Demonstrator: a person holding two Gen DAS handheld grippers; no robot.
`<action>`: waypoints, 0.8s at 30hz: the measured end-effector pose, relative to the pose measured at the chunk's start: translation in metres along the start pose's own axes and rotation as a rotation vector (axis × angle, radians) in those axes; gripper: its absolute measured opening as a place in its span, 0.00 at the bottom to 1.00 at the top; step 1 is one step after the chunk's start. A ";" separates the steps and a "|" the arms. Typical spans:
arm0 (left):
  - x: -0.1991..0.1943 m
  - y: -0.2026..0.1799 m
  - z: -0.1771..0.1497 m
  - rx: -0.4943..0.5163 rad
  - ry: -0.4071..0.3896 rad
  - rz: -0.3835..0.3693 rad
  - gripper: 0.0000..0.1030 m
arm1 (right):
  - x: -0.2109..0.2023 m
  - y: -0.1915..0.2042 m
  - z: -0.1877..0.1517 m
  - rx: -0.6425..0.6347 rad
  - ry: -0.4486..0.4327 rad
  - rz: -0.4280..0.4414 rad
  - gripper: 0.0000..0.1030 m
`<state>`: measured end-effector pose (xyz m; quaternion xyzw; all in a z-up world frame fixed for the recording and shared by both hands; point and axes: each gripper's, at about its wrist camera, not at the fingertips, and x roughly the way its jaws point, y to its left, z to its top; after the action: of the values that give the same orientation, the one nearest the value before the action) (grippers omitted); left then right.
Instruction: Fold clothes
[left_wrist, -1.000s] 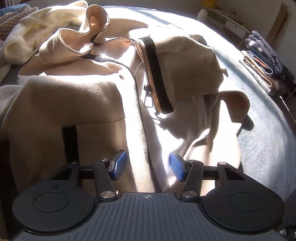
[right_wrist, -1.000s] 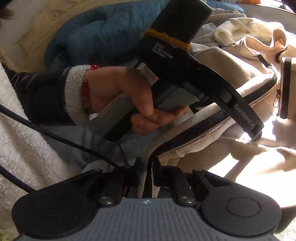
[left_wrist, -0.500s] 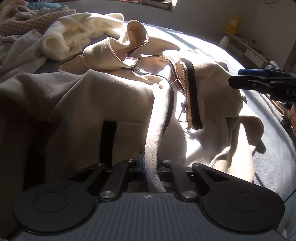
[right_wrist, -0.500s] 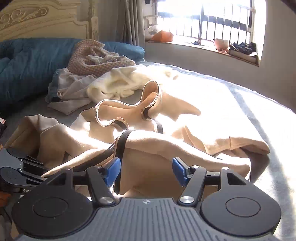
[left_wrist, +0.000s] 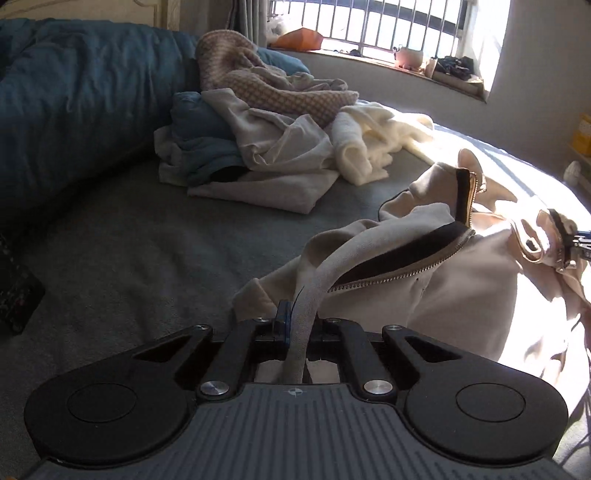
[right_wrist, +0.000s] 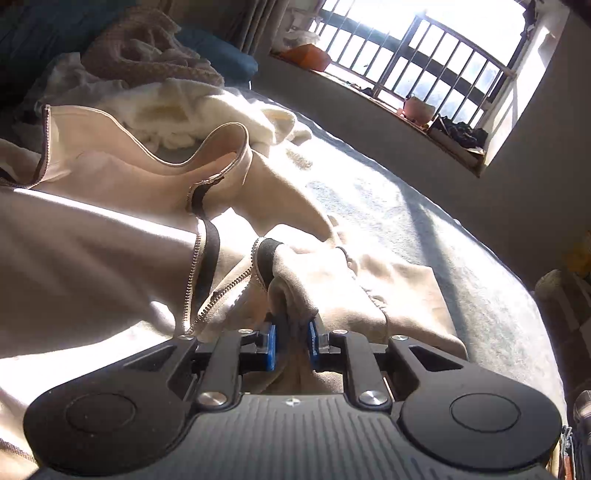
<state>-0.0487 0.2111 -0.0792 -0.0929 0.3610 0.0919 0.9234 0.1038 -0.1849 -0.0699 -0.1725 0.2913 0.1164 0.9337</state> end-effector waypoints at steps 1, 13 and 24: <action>-0.003 0.005 0.002 -0.019 -0.006 0.001 0.05 | -0.014 -0.021 -0.001 0.089 -0.024 -0.021 0.15; -0.066 0.081 0.044 -0.194 -0.104 -0.057 0.05 | -0.217 -0.203 -0.062 0.953 -0.217 -0.190 0.14; -0.032 0.138 0.005 -0.191 0.255 -0.098 0.18 | -0.255 -0.208 -0.220 1.035 0.249 -0.505 0.28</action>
<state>-0.1014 0.3418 -0.0678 -0.2088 0.4600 0.0683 0.8603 -0.1455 -0.4903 -0.0382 0.2294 0.3673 -0.2882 0.8540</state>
